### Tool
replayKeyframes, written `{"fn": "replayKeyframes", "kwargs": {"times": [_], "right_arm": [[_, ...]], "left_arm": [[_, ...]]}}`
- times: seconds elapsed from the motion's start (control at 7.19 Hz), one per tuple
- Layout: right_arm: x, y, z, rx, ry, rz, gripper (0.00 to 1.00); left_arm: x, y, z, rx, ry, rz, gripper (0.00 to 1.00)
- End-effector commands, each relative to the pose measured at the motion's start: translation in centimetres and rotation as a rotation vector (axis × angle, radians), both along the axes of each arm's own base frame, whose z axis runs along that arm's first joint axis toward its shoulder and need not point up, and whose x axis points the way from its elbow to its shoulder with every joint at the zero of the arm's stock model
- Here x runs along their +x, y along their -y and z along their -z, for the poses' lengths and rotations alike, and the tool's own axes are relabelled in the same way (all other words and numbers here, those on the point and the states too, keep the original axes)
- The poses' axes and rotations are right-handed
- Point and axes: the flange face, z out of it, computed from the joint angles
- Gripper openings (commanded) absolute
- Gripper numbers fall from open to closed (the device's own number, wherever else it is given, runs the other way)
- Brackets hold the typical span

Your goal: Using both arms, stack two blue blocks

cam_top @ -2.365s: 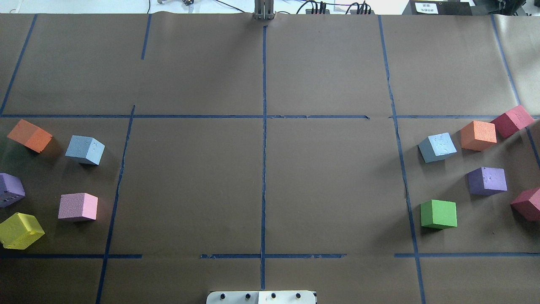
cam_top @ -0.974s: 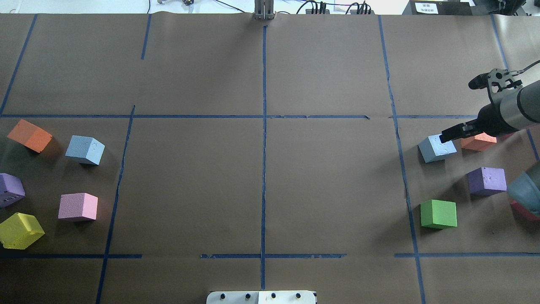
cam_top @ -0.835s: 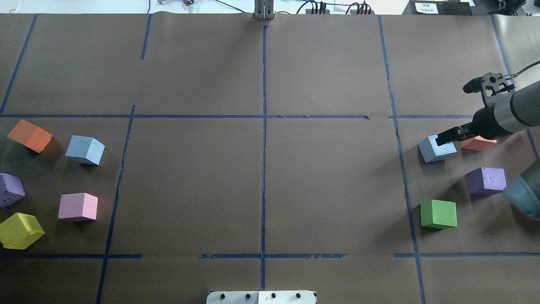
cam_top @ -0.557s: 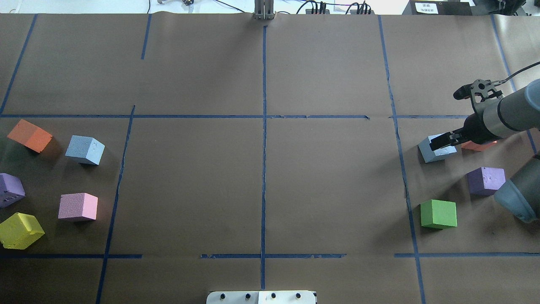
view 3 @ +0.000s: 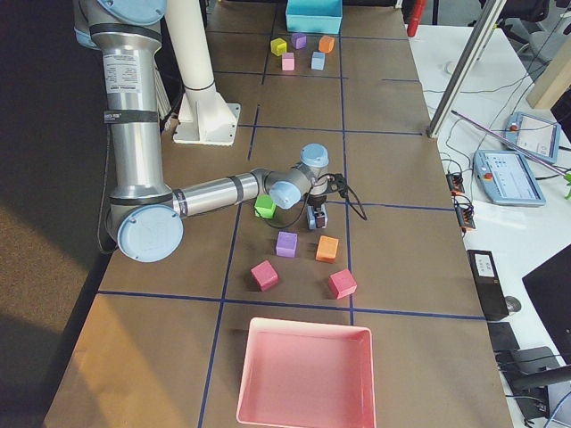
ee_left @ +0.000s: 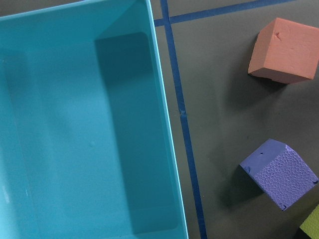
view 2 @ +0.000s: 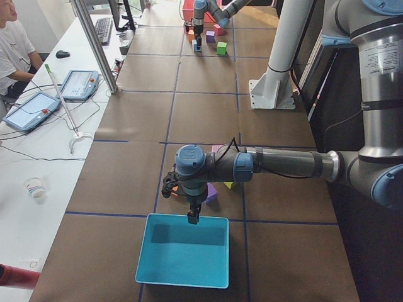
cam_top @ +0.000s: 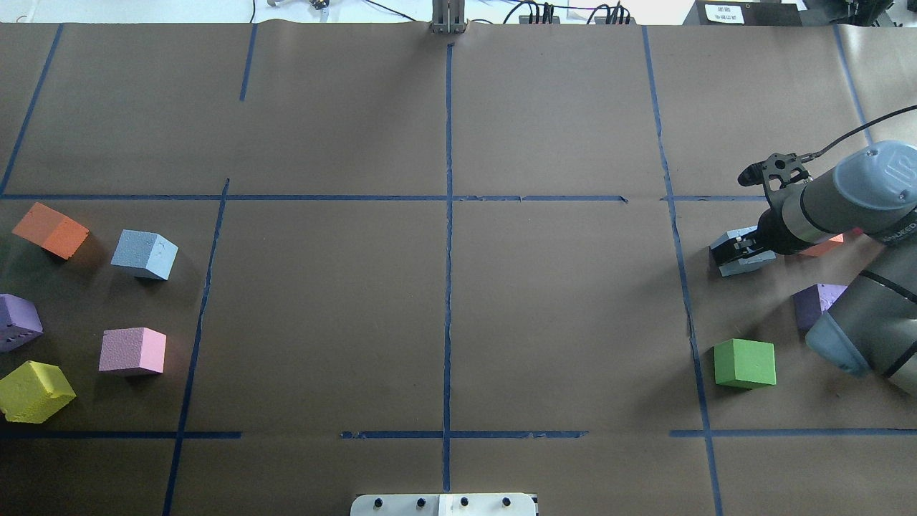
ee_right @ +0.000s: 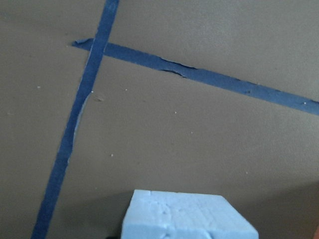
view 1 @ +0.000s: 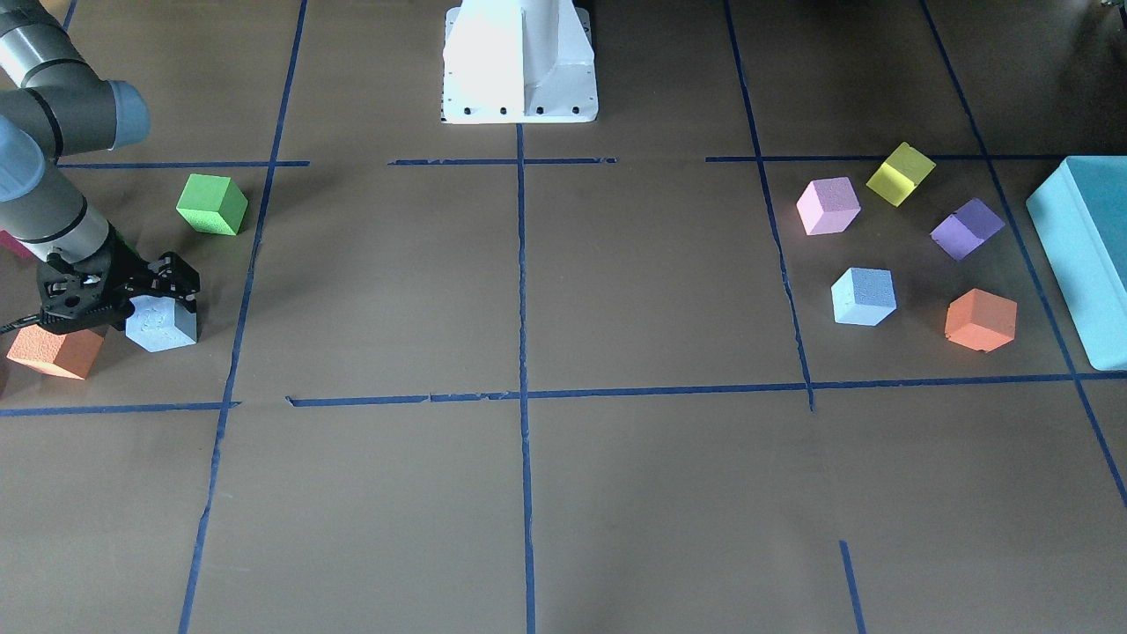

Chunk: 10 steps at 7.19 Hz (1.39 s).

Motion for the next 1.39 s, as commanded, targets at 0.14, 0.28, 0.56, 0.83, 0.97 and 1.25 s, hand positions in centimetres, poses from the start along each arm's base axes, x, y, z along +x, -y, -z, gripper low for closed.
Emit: {"fn": "replayKeyframes", "kwargs": {"times": [0.14,0.28,0.56,0.83,0.97,1.25], "right_arm": [[-0.7,0.2,2.1,0.025,0.027,0.007,0.07],[-1.7,1.3,5.5,0.059,0.061,0.0,0.04],[-13.4,2.2,16.9,-0.03,0.108,-0.066,0.04],[-27.8,3.7,32.0,-0.13,0.109,-0.188,0.04],[-32.2,3.0,36.1,-0.16,0.115,-0.225,0.04],[-34.1,1.6,35.6,-0.163,0.093,-0.227,0.07]], "left_arm": [[0.0,0.0,0.0,0.0,0.0,0.0,1.0],[0.0,0.0,0.0,0.0,0.0,0.0,1.0],[0.0,0.0,0.0,-0.002,0.0,0.0,1.0],[0.0,0.0,0.1,0.003,0.0,0.0,1.0],[0.0,0.0,0.1,0.001,0.0,0.0,1.0],[0.0,0.0,-0.1,-0.006,0.0,0.0,1.0]]}}
